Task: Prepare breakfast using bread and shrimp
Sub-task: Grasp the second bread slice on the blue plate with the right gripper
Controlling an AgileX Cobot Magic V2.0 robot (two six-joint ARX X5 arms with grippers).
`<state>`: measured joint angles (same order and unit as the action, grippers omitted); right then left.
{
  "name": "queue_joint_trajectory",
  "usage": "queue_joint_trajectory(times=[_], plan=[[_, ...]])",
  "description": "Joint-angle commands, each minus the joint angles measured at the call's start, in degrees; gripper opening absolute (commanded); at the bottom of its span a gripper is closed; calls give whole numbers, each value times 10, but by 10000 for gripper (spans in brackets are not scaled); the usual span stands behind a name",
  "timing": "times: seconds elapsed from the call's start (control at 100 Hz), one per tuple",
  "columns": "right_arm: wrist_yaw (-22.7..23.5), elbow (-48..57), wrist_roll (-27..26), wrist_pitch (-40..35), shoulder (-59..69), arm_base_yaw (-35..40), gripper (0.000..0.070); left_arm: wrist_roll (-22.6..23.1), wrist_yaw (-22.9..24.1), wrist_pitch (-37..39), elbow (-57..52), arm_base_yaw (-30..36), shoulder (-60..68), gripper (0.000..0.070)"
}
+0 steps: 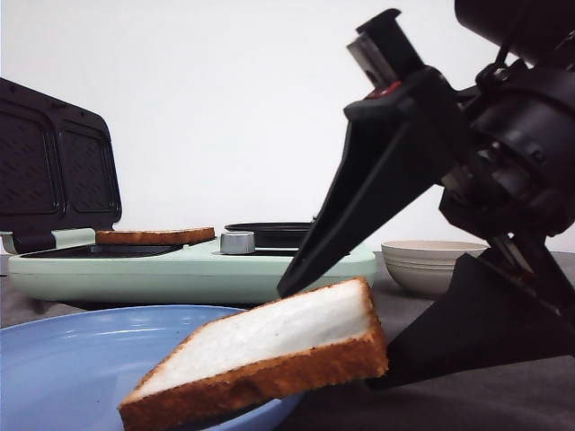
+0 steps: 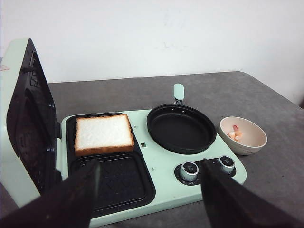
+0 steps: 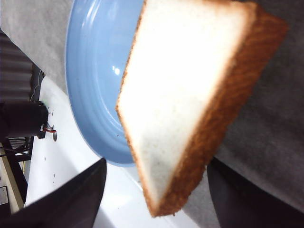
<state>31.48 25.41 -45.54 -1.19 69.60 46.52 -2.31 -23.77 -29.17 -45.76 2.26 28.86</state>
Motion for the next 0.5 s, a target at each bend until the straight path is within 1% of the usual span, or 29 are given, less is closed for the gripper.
queue_joint_trajectory(times=[0.0, 0.07, 0.08, 0.18, 0.34, 0.49], plan=[[-1, 3, -8, 9, 11, 8, 325, 5, 2, 4, -3, 0, 1, 349], [-6, 3, -7, 11, 12, 10, 186, 5, 2, 3, -3, 0, 1, 349], [-7, 3, -8, 12, 12, 10, 155, 5, 2, 3, -3, 0, 1, 349], [-7, 3, -7, 14, 12, 10, 10, 5, 2, 3, -3, 0, 1, 349], [-15, 3, -7, 18, 11, 10, 3, 5, 2, 3, -3, 0, 1, 349], [-15, 3, -6, 51, 6, 10, 3, 5, 2, 3, -3, 0, 1, 348]])
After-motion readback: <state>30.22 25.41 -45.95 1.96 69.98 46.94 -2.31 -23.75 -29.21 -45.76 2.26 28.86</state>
